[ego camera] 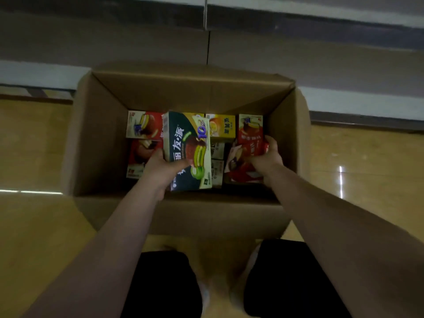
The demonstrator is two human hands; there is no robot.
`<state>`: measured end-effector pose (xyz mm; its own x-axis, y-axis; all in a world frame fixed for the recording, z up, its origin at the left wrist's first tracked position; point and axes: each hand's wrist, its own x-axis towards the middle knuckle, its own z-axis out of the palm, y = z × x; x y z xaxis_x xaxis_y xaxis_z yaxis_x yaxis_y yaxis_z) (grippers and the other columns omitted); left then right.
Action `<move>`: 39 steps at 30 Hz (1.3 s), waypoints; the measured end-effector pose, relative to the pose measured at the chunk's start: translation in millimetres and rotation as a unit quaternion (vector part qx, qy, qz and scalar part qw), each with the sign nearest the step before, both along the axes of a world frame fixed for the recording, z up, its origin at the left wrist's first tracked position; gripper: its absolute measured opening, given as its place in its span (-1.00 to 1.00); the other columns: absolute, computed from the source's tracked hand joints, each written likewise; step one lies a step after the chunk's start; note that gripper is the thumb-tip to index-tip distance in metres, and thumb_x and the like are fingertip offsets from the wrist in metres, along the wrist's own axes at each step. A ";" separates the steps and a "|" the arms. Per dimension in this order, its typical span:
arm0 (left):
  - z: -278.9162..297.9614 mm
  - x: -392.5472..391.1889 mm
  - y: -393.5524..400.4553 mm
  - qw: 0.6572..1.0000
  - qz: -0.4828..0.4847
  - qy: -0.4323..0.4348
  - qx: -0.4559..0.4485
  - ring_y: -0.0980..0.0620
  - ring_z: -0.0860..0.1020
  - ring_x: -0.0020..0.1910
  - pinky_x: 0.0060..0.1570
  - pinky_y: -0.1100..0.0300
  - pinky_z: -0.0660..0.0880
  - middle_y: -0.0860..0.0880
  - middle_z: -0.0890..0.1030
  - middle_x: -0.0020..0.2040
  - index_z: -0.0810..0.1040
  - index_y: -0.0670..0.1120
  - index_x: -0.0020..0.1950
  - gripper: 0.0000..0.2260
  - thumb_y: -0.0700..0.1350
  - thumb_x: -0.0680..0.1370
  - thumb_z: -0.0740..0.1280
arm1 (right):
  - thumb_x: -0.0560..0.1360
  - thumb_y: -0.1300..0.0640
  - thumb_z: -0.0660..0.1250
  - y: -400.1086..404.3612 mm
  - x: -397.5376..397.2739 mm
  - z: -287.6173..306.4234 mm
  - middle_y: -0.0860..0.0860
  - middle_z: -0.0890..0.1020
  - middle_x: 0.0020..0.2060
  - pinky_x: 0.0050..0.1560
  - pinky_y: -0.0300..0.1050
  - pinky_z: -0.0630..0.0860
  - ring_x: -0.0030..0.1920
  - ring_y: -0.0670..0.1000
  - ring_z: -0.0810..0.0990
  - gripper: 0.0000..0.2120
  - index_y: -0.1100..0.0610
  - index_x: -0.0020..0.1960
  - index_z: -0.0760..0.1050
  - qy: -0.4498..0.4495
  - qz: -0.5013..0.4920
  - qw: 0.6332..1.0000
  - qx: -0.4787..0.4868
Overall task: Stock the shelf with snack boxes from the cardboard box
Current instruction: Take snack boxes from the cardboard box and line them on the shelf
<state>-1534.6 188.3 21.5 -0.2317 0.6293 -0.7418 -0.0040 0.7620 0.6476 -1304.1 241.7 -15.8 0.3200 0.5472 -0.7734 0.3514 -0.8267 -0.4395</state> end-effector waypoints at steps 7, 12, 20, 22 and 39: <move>126.3 -5.0 -30.5 0.998 -0.024 -0.062 -0.016 -0.13 0.61 0.08 0.13 -0.09 0.53 -0.11 0.64 0.11 0.46 -0.01 0.18 -0.57 -0.36 0.43 0.45 | 0.32 0.08 0.56 -54.3 -2.6 120.8 0.05 0.53 0.16 0.16 0.10 0.54 0.12 0.10 0.57 -0.17 -0.04 0.45 0.19 0.169 -0.254 0.952 -0.020; 226.9 2.2 -43.6 0.994 -0.010 -0.102 0.023 -0.04 0.64 -0.05 0.02 0.02 0.56 -0.05 0.66 -0.01 0.49 0.04 0.05 -0.64 -0.41 0.47 0.38 | 0.42 0.06 0.48 -76.9 -0.4 222.2 0.11 0.64 0.03 0.02 -0.06 0.58 0.02 0.06 0.65 -0.55 0.11 0.25 0.43 0.311 -0.378 0.872 -0.009; 396.1 5.8 -38.5 0.989 0.035 -0.058 0.134 -0.16 0.63 0.02 -0.04 -0.17 0.56 -0.08 0.60 0.19 0.48 0.25 0.09 -0.45 -0.16 0.23 0.57 | 0.45 -0.13 0.33 -83.6 13.2 416.4 0.07 0.69 -0.26 0.15 0.17 0.38 -0.08 0.06 0.56 -0.67 0.14 0.00 0.53 0.480 -0.384 0.787 0.058; 422.9 5.2 -30.6 0.984 0.024 -0.068 0.160 -0.09 0.66 -0.05 -0.03 -0.13 0.56 -0.02 0.67 0.08 0.53 0.17 0.13 -0.41 -0.14 0.15 0.57 | 0.29 -0.20 0.41 -77.8 13.4 439.0 0.02 0.64 -0.18 0.28 0.18 0.29 -0.09 0.02 0.52 -0.58 0.08 0.00 0.56 0.498 -0.357 0.784 0.099; 613.3 43.3 25.4 0.913 -0.320 -0.081 0.239 -0.07 0.62 -0.06 0.11 -0.08 0.51 -0.04 0.69 -0.09 0.45 0.08 0.36 -0.46 -0.28 0.44 0.45 | 0.32 -0.28 0.35 -108.0 3.9 605.9 0.18 0.57 0.24 0.10 0.34 0.47 0.22 0.28 0.53 -0.26 0.08 0.39 0.38 0.512 -0.342 0.698 0.365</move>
